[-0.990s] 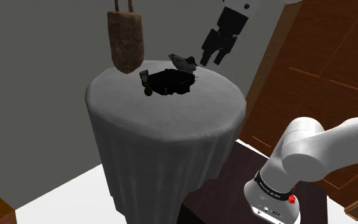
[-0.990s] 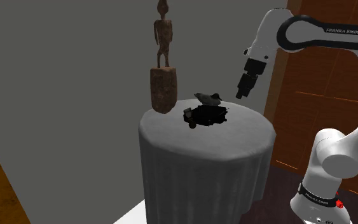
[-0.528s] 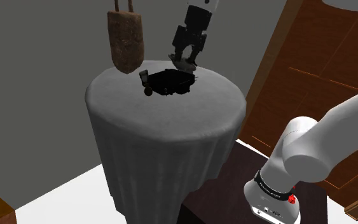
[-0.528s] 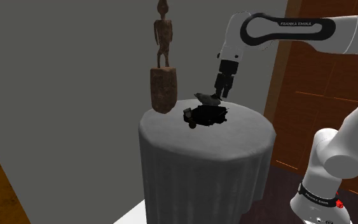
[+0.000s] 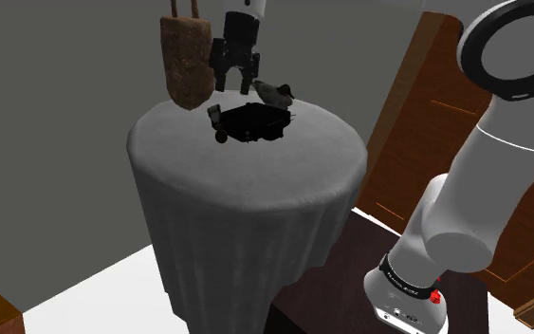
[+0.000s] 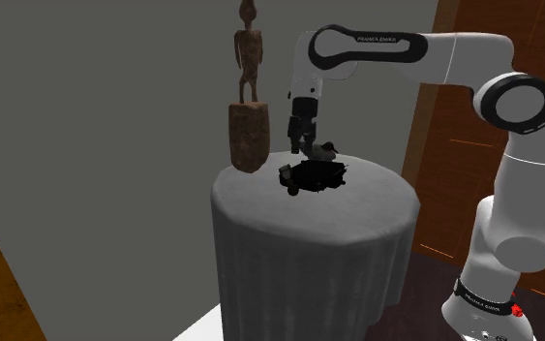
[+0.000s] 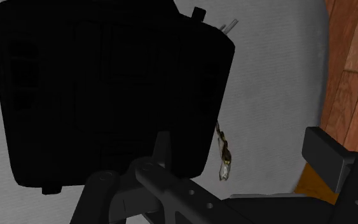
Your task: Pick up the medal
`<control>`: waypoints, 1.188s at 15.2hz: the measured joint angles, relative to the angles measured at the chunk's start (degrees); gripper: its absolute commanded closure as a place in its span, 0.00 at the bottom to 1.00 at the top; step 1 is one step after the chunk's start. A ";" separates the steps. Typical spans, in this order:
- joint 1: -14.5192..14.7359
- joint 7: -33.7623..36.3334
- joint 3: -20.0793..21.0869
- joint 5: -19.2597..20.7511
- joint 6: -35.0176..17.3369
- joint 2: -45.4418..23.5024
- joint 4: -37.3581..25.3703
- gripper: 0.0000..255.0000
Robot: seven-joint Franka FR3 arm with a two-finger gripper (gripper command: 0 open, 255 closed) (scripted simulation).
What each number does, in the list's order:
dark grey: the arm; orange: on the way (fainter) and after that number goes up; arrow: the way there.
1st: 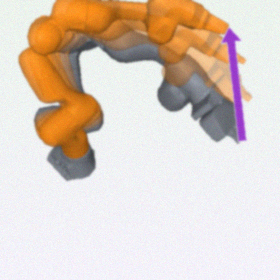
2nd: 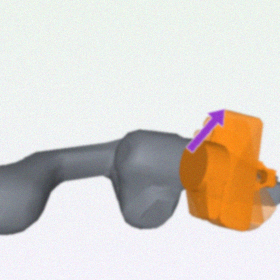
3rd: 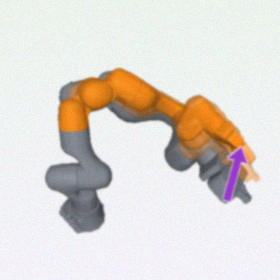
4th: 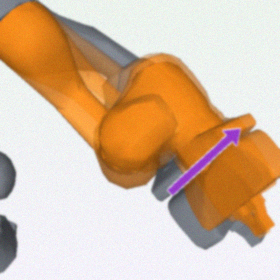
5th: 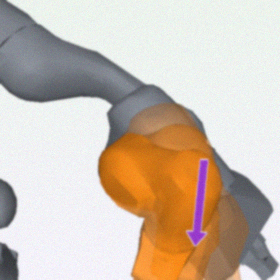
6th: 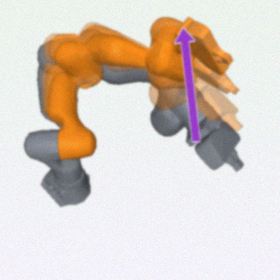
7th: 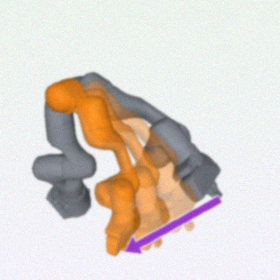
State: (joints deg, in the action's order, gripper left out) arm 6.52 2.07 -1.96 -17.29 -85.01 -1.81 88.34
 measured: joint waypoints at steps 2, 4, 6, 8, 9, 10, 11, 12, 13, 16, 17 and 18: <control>0.13 0.12 0.26 -1.28 2.87 -5.54 -6.39 0.00; 0.22 -0.14 0.40 -1.61 2.52 -6.84 -6.67 0.00; 0.27 -0.53 0.44 -1.65 1.39 -6.93 -5.45 0.00; 0.42 -0.87 0.51 -1.63 -0.21 -6.49 -3.35 0.00; 0.43 -1.22 0.50 -1.60 -1.22 -6.36 -2.14 0.00; 0.49 -1.30 0.54 -1.60 -1.75 -6.33 -1.56 0.00; 0.47 -1.41 0.52 -1.60 -1.95 -6.29 -1.31 1.00; 0.46 -1.48 0.51 -1.59 -2.07 -6.27 -1.17 1.00; 0.45 -1.51 0.50 -1.59 -2.12 -6.27 -1.11 1.00; 0.45 -1.54 0.50 -1.59 -2.19 -6.27 -1.06 1.00; 0.45 -1.54 0.50 -1.59 -2.19 -6.26 -1.05 1.00; 0.45 -1.54 0.50 -1.59 -2.20 -6.26 -1.05 1.00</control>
State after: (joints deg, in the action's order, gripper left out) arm 6.97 0.53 -1.46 -18.88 -87.21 -8.08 87.29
